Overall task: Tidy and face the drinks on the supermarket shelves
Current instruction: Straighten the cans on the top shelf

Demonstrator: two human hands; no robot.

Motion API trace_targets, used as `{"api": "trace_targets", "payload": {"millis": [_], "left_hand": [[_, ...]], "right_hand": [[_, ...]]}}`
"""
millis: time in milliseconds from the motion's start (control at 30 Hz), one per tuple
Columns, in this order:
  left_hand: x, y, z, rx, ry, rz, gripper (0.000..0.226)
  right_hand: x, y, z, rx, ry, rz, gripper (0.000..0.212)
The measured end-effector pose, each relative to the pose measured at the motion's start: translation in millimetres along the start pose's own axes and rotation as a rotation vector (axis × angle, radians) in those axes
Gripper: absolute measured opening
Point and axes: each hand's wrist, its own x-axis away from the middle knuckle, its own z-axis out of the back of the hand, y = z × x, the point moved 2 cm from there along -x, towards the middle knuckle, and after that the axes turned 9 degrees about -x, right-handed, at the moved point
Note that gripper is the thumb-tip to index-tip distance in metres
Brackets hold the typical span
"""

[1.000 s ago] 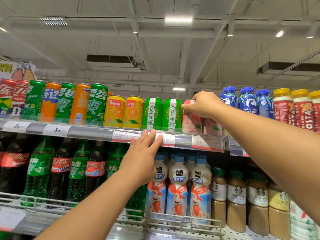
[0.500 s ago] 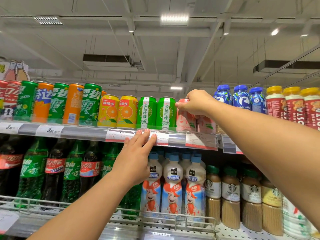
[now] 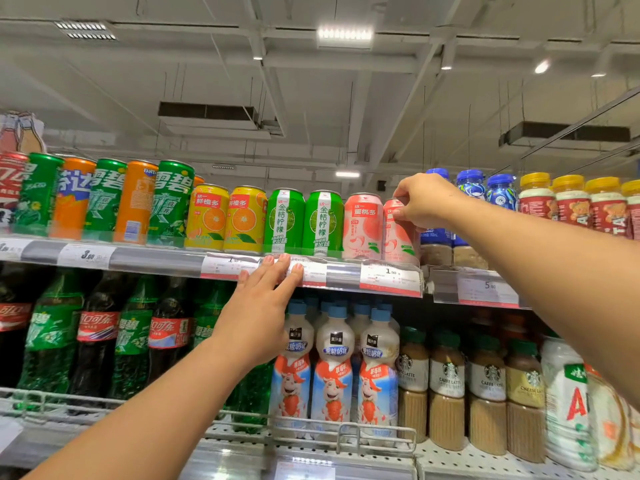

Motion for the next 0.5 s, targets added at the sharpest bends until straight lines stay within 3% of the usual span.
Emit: {"api": "trace_targets", "payload": {"millis": [267, 367, 500], "left_hand": [[-1, 0, 0, -0.01, -0.022, 0.002, 0.096], [-1, 0, 0, -0.02, -0.037, -0.001, 0.098], [-1, 1, 3, -0.035, -0.051, -0.004, 0.097]], "right_hand": [[8, 2, -6, -0.035, 0.081, 0.021, 0.032], [39, -15, -22, -0.093, 0.207, 0.201, 0.035], [108, -45, -78, -0.074, 0.118, 0.462, 0.039]]}}
